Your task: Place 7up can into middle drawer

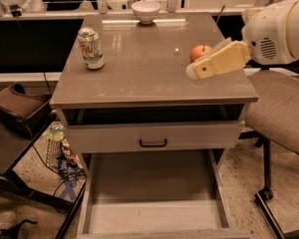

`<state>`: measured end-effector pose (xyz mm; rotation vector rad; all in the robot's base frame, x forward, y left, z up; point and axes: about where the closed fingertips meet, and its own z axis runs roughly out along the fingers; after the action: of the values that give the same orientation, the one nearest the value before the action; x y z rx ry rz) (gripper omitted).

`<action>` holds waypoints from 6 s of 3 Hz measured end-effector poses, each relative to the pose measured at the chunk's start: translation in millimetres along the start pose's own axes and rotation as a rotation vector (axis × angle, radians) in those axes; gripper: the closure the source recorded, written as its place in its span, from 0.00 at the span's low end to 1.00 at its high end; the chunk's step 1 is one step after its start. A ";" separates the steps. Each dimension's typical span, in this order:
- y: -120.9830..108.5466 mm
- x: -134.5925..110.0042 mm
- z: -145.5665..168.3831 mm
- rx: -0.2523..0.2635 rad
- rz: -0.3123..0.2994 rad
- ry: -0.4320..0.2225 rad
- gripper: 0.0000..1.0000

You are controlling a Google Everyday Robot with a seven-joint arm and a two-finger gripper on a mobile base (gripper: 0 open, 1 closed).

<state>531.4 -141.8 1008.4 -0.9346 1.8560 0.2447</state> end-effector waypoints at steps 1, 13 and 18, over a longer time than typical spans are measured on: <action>-0.3 0.3 -0.4 0.002 -0.002 0.002 0.00; 69.0 -91.6 358.5 -0.115 0.145 -0.385 0.00; 86.5 -95.3 382.2 -0.137 0.175 -0.407 0.88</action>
Offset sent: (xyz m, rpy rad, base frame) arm 0.0300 0.0894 0.0144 0.0487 -0.0856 0.1324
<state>754.4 171.5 886.4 -0.7474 1.5552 0.6281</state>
